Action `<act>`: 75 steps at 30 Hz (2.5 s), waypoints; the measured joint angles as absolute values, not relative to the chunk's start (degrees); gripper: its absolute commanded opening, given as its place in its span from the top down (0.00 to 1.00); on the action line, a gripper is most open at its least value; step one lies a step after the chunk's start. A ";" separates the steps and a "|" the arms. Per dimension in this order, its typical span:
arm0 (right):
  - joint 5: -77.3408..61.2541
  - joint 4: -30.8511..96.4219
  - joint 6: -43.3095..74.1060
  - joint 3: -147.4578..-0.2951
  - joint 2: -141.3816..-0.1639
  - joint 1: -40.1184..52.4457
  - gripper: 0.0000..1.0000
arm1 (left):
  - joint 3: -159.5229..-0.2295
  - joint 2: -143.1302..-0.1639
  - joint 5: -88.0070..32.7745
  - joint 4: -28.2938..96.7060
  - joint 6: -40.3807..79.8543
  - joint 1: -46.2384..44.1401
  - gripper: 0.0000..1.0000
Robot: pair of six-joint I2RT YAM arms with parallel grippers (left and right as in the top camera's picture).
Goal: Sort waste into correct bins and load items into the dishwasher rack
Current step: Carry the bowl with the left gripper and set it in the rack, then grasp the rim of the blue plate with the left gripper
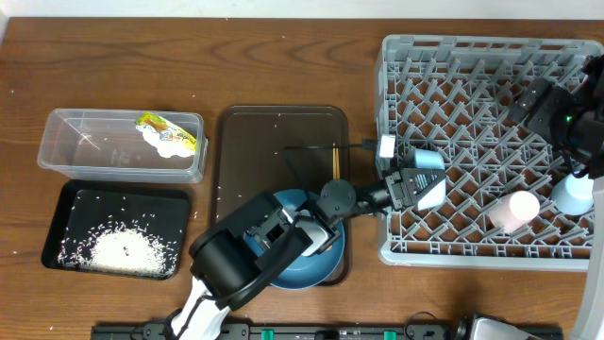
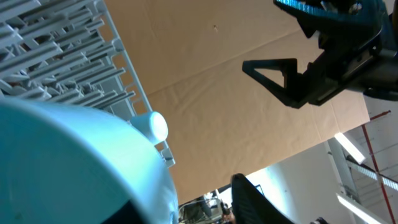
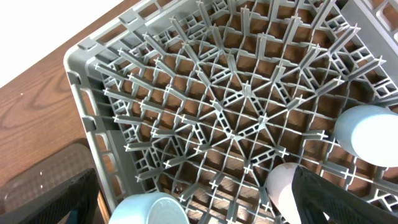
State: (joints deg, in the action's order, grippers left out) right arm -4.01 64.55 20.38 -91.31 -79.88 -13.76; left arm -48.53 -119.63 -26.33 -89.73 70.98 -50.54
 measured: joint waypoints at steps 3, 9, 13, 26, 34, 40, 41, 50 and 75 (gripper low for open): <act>-4.01 64.88 20.38 -91.31 -79.88 -13.76 0.07 | -48.53 -119.63 -26.79 -88.49 70.89 -49.54 0.57; -4.01 64.97 20.38 -91.31 -79.88 -13.76 0.07 | -48.56 -119.63 -29.43 -83.90 70.59 -46.57 0.51; -4.01 65.01 20.38 -91.31 -79.88 -13.76 0.07 | -48.90 -119.04 -32.82 -79.15 68.40 -44.42 0.47; -3.99 65.08 20.38 -91.26 -79.88 -13.76 0.06 | -49.84 -106.06 -37.08 -41.30 49.71 -39.46 0.45; -3.99 65.34 20.38 -91.18 -79.88 -13.76 0.06 | -49.32 -94.02 -29.54 -11.60 38.17 -34.85 0.45; -3.99 66.63 20.38 -91.02 -79.88 -13.76 0.07 | -49.19 -79.72 -18.94 8.43 32.40 -32.99 0.36; -3.99 66.94 20.36 -91.00 -79.88 -13.76 0.07 | -49.23 -77.34 -17.67 10.72 31.51 -32.99 0.36; -7.01 70.76 17.17 -90.98 -79.88 -13.52 0.08 | -49.41 -72.23 -14.00 41.19 25.69 -33.08 0.44; -9.04 71.33 14.41 -89.58 -79.88 -12.03 0.08 | -49.36 -86.11 -9.37 44.49 11.53 -63.05 0.48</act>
State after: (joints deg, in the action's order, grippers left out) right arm -9.04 71.33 14.41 -89.58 -79.88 -12.03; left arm -49.36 -86.11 -9.37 44.49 11.53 -63.05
